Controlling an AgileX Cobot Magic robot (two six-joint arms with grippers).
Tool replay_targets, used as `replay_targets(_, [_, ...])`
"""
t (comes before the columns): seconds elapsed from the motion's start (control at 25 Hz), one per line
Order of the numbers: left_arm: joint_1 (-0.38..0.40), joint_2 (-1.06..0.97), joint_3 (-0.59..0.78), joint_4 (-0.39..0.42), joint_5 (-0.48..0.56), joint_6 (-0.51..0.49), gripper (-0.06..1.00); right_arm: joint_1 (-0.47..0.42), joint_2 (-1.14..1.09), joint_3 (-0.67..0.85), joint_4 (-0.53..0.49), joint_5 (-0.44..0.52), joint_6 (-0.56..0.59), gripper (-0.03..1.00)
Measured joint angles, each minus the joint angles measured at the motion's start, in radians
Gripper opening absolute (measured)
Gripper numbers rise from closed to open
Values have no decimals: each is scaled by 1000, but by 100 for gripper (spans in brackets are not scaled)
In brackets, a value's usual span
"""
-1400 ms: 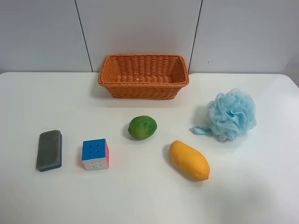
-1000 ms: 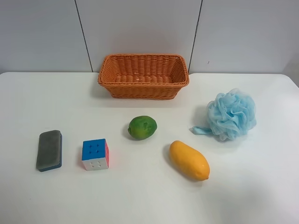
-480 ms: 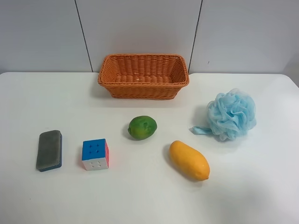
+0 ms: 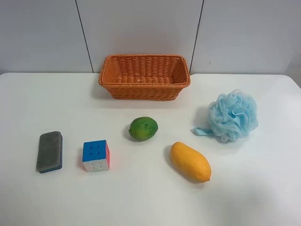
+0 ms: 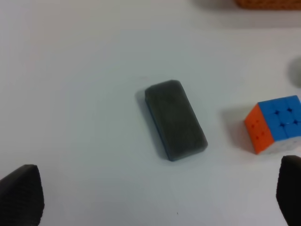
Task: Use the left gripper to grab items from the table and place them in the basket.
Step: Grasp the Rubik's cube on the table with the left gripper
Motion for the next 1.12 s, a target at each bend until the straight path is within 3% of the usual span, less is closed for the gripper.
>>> replay_targets(0.36, [0,497,-248,-28,102,-35,100,0,0,0,0,0,0,99])
replay_targets(0.6, [-19,694,-292,-100,87,-60,100,0,0,0,0,0,0,99])
replay_targets(0.8, [-201,786,-292,-30,21,-210,100,0,0,0,0,0,0,99])
replay_targets(1.12, [-550,1002,-293,131,-72,-583,100,0,0,0,0,0,0,99])
